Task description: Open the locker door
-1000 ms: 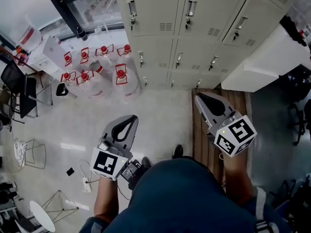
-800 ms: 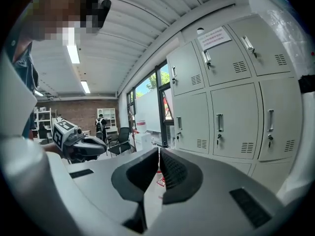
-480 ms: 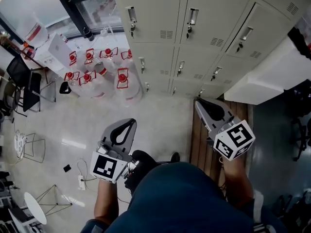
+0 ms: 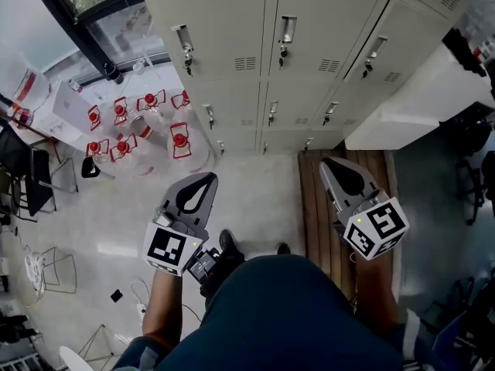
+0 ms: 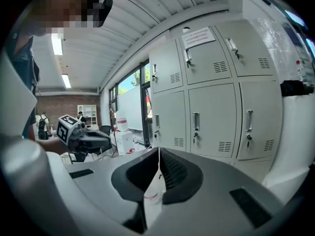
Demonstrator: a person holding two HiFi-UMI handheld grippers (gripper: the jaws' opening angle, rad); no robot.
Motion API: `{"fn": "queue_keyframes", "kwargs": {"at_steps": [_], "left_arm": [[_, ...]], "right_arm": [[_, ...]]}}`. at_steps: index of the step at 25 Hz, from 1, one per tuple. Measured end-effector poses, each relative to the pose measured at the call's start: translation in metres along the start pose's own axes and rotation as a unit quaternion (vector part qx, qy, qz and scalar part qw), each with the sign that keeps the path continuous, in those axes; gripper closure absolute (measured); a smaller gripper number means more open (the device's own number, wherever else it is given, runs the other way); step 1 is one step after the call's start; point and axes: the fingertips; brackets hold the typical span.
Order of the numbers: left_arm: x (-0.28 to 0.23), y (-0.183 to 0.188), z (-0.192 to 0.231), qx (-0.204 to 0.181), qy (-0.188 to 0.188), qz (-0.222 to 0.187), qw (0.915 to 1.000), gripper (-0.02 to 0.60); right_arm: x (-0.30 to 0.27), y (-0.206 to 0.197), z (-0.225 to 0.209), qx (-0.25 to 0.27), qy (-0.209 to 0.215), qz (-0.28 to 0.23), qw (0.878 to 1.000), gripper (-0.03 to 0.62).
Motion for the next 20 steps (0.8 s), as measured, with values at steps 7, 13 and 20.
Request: {"fn": "queue_keyframes", "kwargs": {"at_steps": [7, 13, 20], "left_arm": [[-0.017, -0.005, 0.034, 0.008, -0.040, -0.010, 0.9991, 0.560], [-0.017, -0.006, 0.062, 0.012, -0.056, -0.018, 0.9982, 0.560], [0.001, -0.024, 0.099, 0.008, -0.073, -0.013, 0.9972, 0.560]], "right_arm": [[-0.016, 0.002, 0.008, 0.000, -0.039, 0.001, 0.999, 0.557], [-0.031, 0.006, 0.016, -0.002, -0.071, 0.000, 0.998, 0.557], [-0.059, 0.007, 0.046, 0.010, -0.082, 0.002, 0.997, 0.557]]}}
Point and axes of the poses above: the fingertips, and each gripper's own axes: x backward along the fingers, z to its left, y out of its top, and after that the axes turned 11 degrees about -z, right-handed
